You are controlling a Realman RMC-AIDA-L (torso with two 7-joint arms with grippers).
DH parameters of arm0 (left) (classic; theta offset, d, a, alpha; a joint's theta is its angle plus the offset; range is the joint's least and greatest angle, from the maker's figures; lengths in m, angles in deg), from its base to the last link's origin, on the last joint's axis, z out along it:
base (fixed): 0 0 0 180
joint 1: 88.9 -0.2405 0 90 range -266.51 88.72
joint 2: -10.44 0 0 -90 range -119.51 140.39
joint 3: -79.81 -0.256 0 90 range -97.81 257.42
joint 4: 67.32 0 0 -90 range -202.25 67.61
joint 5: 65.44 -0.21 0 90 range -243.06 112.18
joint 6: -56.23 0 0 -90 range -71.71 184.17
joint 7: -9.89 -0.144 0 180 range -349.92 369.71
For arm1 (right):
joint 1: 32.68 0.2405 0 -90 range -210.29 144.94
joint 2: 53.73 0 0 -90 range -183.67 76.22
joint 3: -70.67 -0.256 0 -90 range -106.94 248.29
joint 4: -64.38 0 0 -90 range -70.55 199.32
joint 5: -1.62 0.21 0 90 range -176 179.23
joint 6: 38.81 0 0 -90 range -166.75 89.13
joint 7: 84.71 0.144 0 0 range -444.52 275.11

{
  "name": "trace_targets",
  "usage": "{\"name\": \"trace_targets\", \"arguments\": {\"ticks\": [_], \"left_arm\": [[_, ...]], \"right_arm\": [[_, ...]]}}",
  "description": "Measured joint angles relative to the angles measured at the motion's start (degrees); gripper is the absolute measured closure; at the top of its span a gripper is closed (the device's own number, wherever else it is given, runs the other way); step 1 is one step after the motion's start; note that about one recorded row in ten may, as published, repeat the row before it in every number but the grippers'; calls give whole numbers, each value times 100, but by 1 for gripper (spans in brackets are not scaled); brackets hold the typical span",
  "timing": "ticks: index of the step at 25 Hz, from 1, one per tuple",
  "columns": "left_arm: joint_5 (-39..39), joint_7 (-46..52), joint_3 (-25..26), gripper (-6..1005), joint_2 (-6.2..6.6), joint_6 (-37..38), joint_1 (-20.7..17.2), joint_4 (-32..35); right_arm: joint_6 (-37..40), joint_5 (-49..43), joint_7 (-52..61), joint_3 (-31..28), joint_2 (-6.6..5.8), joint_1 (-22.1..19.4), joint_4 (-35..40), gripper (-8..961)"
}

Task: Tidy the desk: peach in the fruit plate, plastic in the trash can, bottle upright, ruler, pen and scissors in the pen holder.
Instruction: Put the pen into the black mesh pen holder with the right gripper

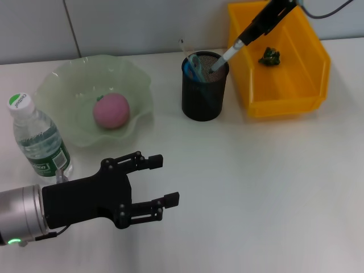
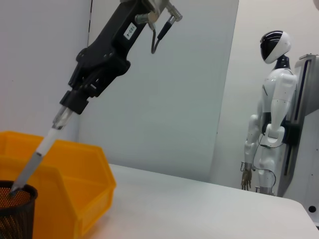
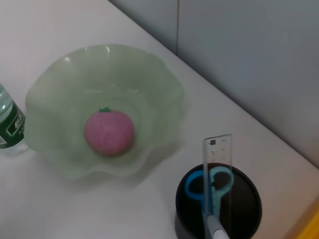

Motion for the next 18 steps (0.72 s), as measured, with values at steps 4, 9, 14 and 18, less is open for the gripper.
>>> {"name": "trace_targets", "arguments": {"ticks": [4,9,14,18], "left_arm": [[0,0,0,208,0,3,0,0],[2,-13,-1,208,-6,24,-5,0],[40,-15,-1,208,-8,60,-24,0],[103,-18,13,208,-7,137,-59,0]], "right_arm": [[-280,-4,3,121,12,138,-408,713],[-547,-18,4,213,41,259,-819,708],[-738,-189,2,271,112,352,-1076,702],[-868,-334,2,303,152,418,-1250,698]]}}
